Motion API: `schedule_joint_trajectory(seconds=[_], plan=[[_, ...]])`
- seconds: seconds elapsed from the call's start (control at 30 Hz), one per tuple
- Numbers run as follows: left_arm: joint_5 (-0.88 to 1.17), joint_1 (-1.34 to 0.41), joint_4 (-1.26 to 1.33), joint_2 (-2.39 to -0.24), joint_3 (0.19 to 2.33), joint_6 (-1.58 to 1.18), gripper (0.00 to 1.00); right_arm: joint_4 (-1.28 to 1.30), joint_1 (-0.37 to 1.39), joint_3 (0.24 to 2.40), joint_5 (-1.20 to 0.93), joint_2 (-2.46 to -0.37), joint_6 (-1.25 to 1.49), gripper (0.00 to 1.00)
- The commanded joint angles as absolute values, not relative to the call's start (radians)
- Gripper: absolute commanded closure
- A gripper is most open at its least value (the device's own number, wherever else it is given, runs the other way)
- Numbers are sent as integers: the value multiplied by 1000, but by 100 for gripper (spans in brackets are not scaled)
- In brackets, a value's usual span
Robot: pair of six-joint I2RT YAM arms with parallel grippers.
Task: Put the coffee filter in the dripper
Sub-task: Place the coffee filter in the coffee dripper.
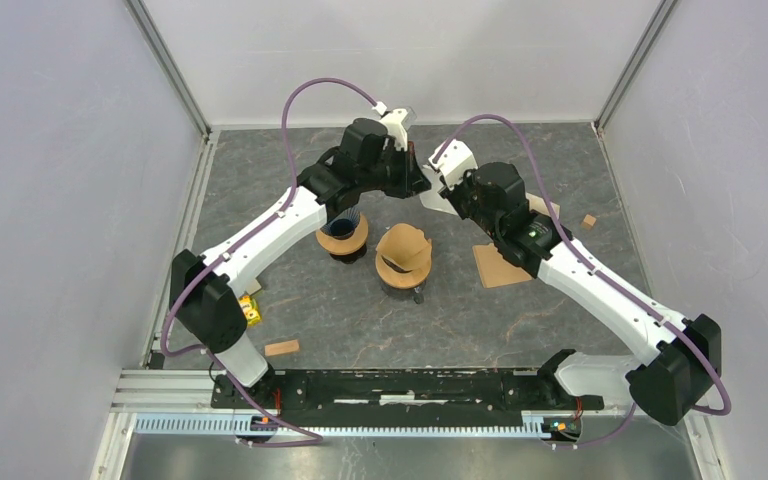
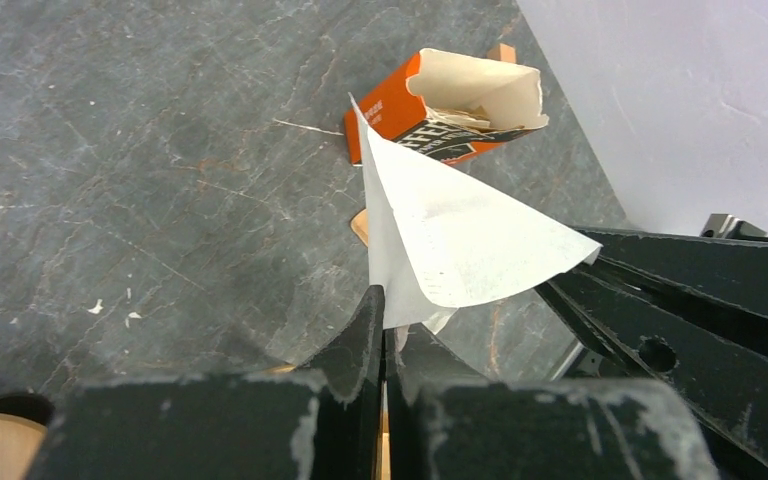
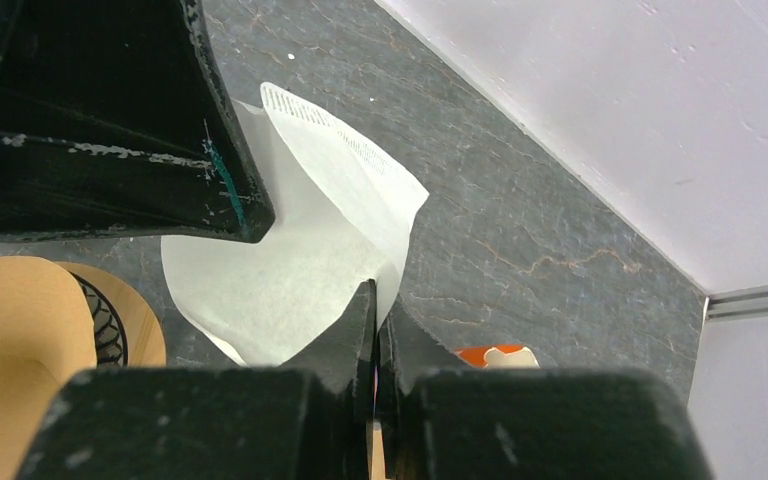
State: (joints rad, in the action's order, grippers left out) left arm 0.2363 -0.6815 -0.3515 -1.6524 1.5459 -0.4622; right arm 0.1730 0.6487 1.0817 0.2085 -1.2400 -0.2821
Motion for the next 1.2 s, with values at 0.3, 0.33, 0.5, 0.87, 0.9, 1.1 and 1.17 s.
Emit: schedule_joint_trajectory(seconds=[0.3, 0.33, 0.5, 0.87, 0.9, 1.1, 1.17], plan=[[152, -697, -371, -1622, 1591, -365, 92, 137, 657, 1089, 244, -1219, -307, 91], [154, -697, -369, -1621, 1590, -364, 92, 138, 657, 1090, 240, -1219, -307, 91], [168, -696, -361, -1616, 1585, -368, 98, 149, 656, 1101, 230, -1230, -301, 89], [214, -692, -324, -1592, 1571, -419, 98, 140, 636, 1077, 184, -1214, -261, 64], [225, -687, -318, -1592, 1567, -431, 98, 140, 630, 1073, 179, -1213, -257, 64], [281, -655, -284, -1583, 1536, -521, 98, 126, 590, 1041, 122, -1196, -223, 63], [301, -646, -271, -1582, 1529, -552, 98, 122, 585, 1031, 110, -1195, -215, 63]])
